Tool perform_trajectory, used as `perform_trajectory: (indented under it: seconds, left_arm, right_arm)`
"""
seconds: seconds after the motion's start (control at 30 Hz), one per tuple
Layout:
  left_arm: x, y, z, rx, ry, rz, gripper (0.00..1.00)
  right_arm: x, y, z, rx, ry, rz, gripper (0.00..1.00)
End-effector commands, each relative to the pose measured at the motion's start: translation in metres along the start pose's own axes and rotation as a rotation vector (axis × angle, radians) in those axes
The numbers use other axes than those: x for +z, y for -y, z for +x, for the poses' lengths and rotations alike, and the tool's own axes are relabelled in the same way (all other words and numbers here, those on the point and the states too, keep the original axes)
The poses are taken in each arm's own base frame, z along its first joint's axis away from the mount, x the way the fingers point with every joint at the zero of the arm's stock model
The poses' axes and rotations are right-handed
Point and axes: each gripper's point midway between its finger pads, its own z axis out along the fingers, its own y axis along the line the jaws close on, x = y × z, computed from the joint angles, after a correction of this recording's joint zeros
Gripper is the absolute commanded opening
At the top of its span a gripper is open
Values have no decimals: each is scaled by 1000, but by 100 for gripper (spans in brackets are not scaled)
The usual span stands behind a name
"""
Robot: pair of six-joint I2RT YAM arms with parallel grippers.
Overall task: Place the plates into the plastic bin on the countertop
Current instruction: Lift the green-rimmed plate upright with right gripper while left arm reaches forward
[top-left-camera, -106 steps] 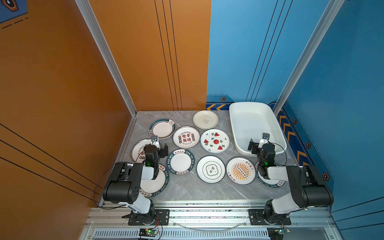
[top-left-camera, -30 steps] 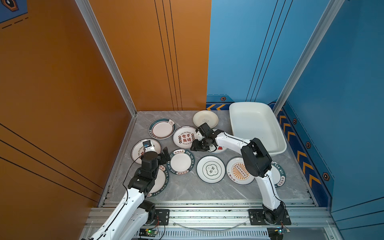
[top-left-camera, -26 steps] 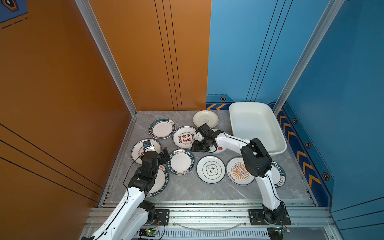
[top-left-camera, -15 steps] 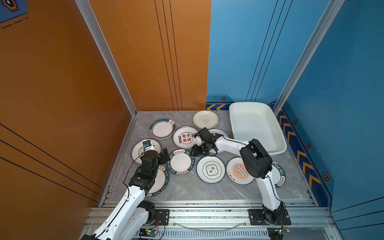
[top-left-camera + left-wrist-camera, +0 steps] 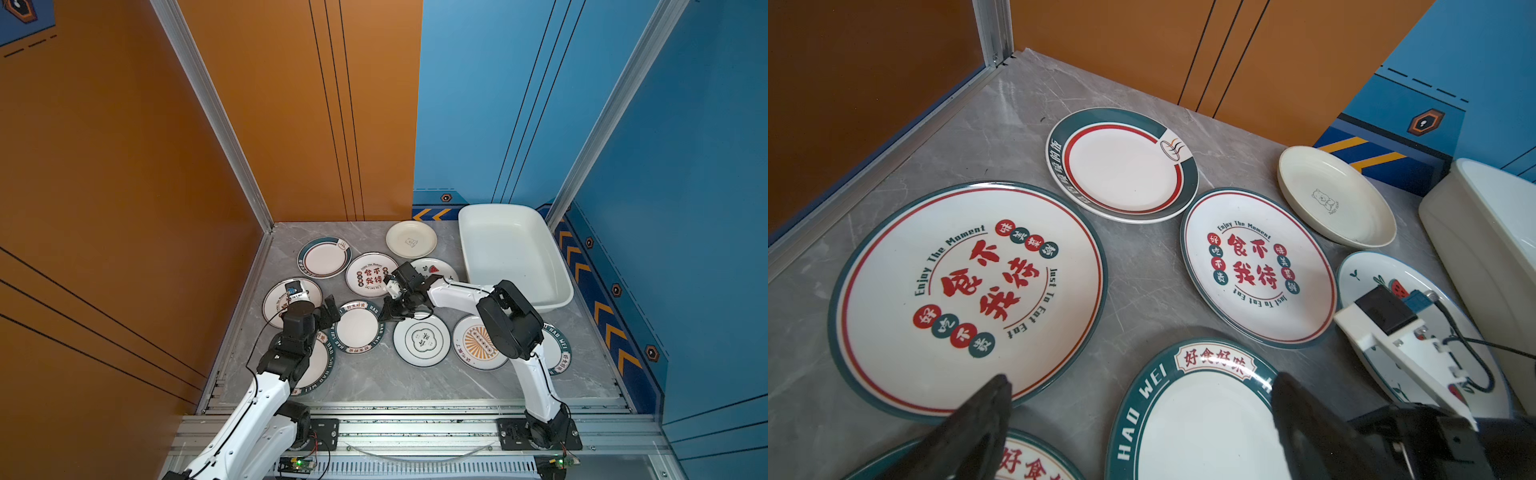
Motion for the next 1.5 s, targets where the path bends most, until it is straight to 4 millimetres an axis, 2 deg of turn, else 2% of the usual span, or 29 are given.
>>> perform_trajectory:
  seconds: [0.0, 0.23, 0.27, 0.53, 0.67, 1.0, 1.2, 1.37, 1.47]
  left_arm:
    - [-3, 5, -6, -17, 2, 23, 98]
    - [-1, 13, -2, -21, -10, 75, 98]
    - [-1, 16, -2, -23, -9, 90, 98]
    - [4, 43, 2, -50, -28, 240, 98]
    - [6, 56, 7, -98, -32, 325, 98]
    - [6, 92, 2, -211, -50, 555, 98]
    - [8, 112, -2, -296, -74, 710, 98]
    - [0, 129, -17, -337, -51, 820, 98]
    - [0, 135, -18, -337, -61, 836, 100]
  right_arm:
    - [-9, 12, 6, 16, 1, 56, 6]
    - [-38, 8, 2, 16, 37, 89, 0]
    - [-54, 14, -8, 34, 69, 95, 0]
    - [-105, 10, -19, 33, 138, 114, 0]
    - [-127, 1, -25, 34, 175, 76, 0]
    - [-193, -28, -42, 33, 305, -41, 0]
    - [-214, -41, -45, 24, 346, -110, 0]
    - [-223, -47, -46, 27, 367, -142, 0]
    - [-226, -54, -47, 24, 376, -180, 0]
